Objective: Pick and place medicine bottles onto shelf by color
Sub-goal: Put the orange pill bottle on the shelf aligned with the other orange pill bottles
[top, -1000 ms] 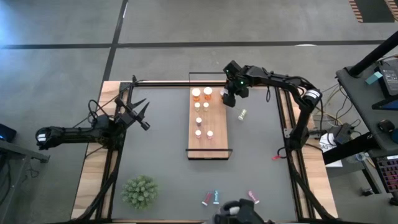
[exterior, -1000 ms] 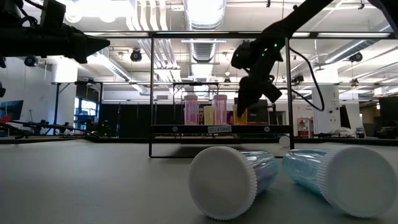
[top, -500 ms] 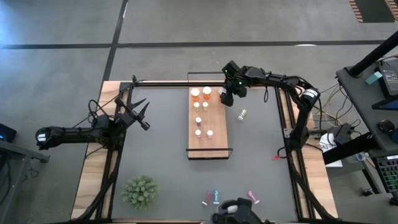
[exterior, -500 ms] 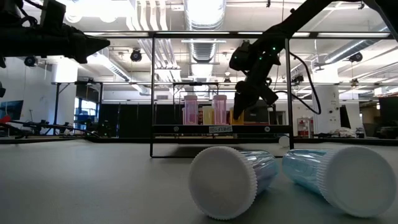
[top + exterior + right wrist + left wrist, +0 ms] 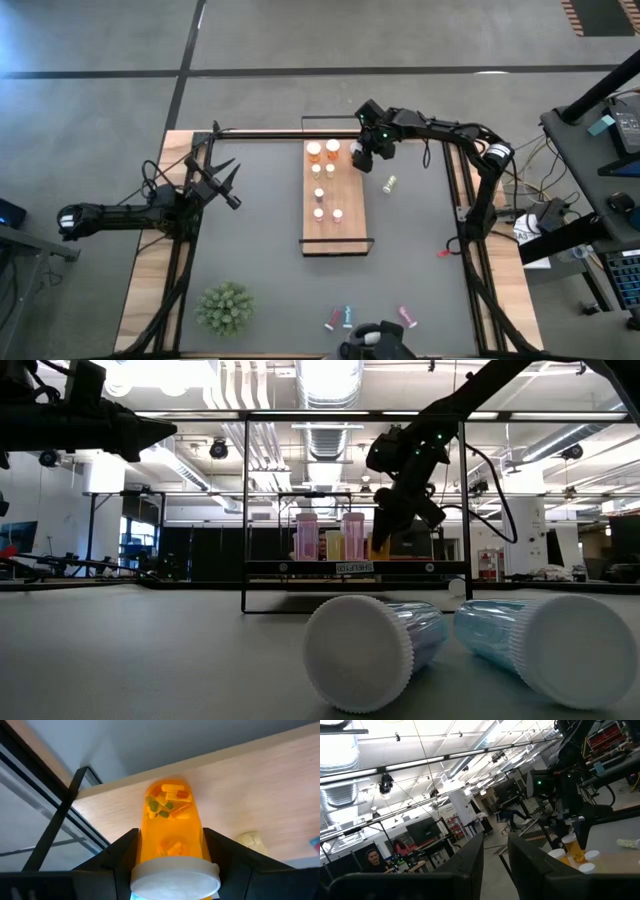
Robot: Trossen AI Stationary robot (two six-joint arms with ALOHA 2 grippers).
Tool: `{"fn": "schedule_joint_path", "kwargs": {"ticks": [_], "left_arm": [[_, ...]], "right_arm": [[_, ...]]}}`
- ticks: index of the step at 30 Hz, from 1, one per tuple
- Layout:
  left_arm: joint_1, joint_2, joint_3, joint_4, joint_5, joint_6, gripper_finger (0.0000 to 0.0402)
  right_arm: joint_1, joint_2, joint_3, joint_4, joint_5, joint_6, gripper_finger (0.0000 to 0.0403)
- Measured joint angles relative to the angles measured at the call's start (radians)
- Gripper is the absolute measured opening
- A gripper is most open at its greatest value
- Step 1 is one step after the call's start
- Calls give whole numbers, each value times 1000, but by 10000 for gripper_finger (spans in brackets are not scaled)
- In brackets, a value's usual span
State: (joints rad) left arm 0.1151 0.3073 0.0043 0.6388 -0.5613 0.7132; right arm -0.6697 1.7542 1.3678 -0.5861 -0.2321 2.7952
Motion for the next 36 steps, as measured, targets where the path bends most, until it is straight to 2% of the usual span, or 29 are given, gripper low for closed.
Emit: {"fn": "schedule_joint_path", "kwargs": {"ticks": [10,28,36], "left_arm": [[0,0,0,0,0,0,72],[0,0,0,0,0,0,72],[0,0,0,0,0,0,72]], "right_arm": [[13,0,0,26,-3,75,199],[13,0,0,14,0,24,199],[13,0,-1,14,0,22,235]]}}
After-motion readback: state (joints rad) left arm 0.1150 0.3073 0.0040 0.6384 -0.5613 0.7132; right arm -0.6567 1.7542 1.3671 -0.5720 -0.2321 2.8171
